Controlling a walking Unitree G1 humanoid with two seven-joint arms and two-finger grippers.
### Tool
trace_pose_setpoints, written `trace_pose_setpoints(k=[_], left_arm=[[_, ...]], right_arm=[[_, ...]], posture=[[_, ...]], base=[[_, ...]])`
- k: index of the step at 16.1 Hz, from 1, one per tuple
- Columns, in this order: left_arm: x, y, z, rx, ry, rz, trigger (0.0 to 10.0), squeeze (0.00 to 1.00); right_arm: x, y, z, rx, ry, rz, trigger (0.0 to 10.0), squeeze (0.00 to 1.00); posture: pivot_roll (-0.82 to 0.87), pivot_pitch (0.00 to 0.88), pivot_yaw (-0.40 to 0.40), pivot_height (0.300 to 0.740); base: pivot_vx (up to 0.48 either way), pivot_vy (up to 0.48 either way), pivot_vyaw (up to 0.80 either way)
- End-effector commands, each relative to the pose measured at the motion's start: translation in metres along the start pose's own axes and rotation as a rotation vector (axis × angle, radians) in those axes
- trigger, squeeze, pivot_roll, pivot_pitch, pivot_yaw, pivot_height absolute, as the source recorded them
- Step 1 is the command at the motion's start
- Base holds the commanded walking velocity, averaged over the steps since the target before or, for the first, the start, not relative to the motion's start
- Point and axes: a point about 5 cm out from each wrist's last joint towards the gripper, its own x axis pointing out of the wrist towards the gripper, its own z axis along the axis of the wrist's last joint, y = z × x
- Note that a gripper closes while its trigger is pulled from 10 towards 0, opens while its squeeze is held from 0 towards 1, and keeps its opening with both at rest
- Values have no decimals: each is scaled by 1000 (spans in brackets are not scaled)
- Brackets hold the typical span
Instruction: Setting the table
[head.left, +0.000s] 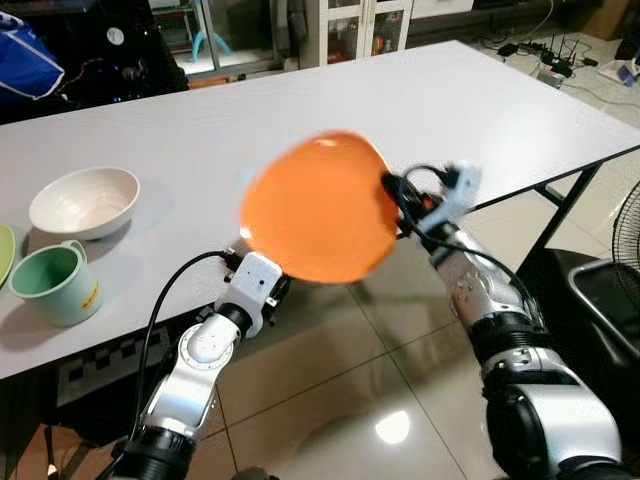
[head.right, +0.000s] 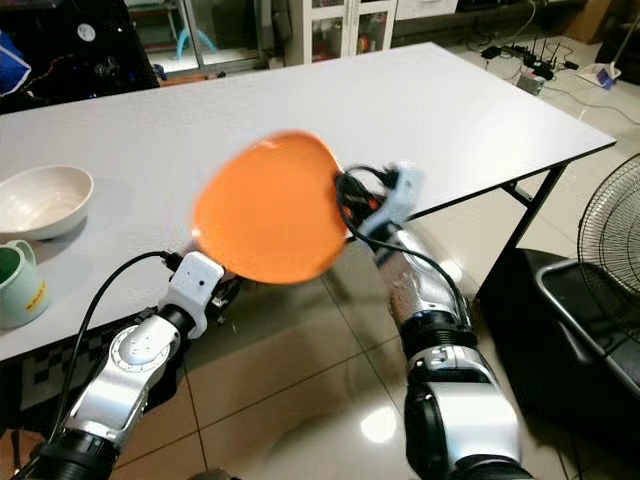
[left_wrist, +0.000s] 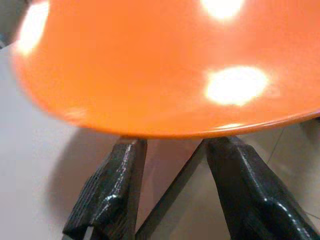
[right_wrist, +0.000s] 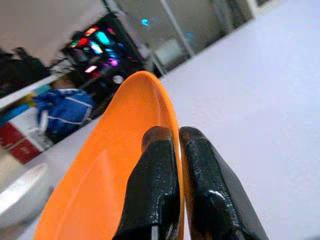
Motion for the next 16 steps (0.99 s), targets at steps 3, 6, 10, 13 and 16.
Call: trace_pose_setpoints(k=[3, 6, 10, 13, 16], left_arm=[[-9, 9, 10, 18, -30, 34, 10000, 0], [-19, 12, 7, 18, -3, 53, 10000, 0], [-29, 16, 9, 15, 8, 81, 10000, 0], [-42, 15, 9, 8, 27, 92, 10000, 0], [-48, 15, 8, 7, 40, 96, 10000, 0]], right_arm=[[0, -9, -9, -19, 33, -93, 10000, 0], [3, -5, -19, -13, 60, -107, 10000, 0], [1, -3, -33, 6, 108, -124, 10000, 0], [-3, -1, -49, 25, 154, -146, 10000, 0], [-7, -2, -59, 24, 187, -158, 10000, 0]], posture=[[188, 0, 12, 740], [215, 0, 7, 740], [256, 0, -1, 740], [280, 15, -1, 740], [290, 27, 2, 740]], base=[[0, 0, 0], [0, 0, 0], [0, 0, 0], [100, 0, 0], [430, 0, 0]])
